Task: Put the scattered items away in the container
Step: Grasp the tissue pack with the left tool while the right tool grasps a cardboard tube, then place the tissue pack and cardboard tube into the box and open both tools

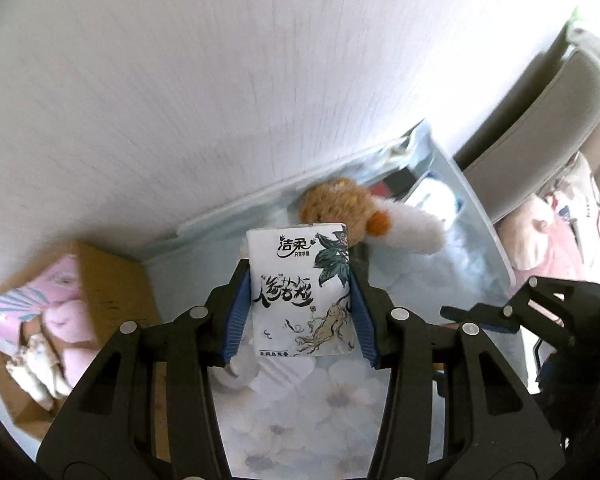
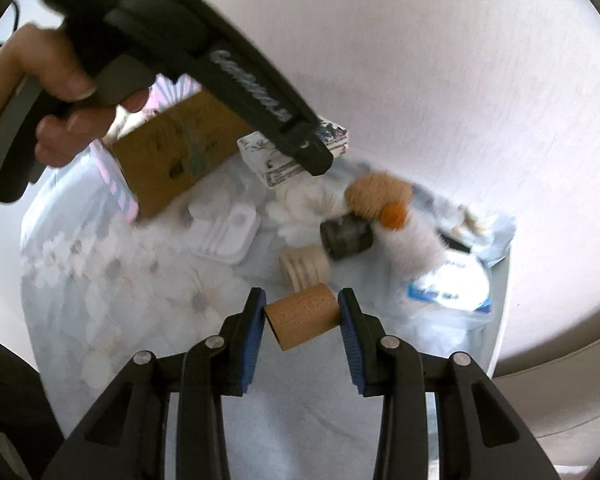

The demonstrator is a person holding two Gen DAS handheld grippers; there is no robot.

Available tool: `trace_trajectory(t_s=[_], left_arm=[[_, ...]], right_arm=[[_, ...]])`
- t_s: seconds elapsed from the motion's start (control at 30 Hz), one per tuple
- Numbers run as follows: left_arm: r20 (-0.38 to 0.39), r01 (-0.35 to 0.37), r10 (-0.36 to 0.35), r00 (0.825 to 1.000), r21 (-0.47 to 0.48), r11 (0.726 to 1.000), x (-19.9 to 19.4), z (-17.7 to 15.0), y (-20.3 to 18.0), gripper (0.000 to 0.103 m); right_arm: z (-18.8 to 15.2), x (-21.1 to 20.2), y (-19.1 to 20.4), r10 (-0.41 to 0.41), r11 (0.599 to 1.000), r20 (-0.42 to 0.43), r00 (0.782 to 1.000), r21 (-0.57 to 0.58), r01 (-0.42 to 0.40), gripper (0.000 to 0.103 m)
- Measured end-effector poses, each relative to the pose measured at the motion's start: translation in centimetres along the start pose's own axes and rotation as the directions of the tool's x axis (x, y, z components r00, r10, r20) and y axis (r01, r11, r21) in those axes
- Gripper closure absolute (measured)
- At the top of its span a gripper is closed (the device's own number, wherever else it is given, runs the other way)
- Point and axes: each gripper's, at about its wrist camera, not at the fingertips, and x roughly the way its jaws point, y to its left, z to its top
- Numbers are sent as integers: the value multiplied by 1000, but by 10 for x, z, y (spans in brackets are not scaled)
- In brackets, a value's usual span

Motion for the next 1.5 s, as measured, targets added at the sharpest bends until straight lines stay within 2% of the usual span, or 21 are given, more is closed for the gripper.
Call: trace_trajectory(t_s=[0.13,0.2,0.33,0.43,0.67,0.9,1.13,1.33,1.5], left_arm=[[63,22,-22,998,3,1000,-38,2,6,60],[88,30,-31,996,5,1000,-52,14,17,60],[135,31,-31,990,4,1000,-90,14,37,60],[162,22,-18,987,-19,1000,-118,0,65,60],[188,6,12,982,-96,995,-148,-28,131,60],[182,-27,65,981,-206,978,-159,-60,211,60],[141,-53,99,985,-296,954,-153,-95,279,60],[105,-52,94,990,-353,934,-136,-122,322,60],[75,-47,80,994,-365,930,-114,-131,331,60]], right_arm=[[25,-25,-1,-20,1000,21,1000,4,20,69],[32,-36,-1,-38,999,34,999,-3,38,69],[49,-49,16,-52,999,42,998,-7,52,69],[69,-55,24,-53,999,38,998,-5,53,69],[124,-62,47,-34,999,41,999,-14,35,69],[179,-40,87,24,999,26,999,-33,-23,69],[219,5,134,123,992,-32,992,-22,-124,69],[235,38,167,151,987,-92,984,-36,-155,69],[241,66,191,159,984,-137,978,-60,-168,69]])
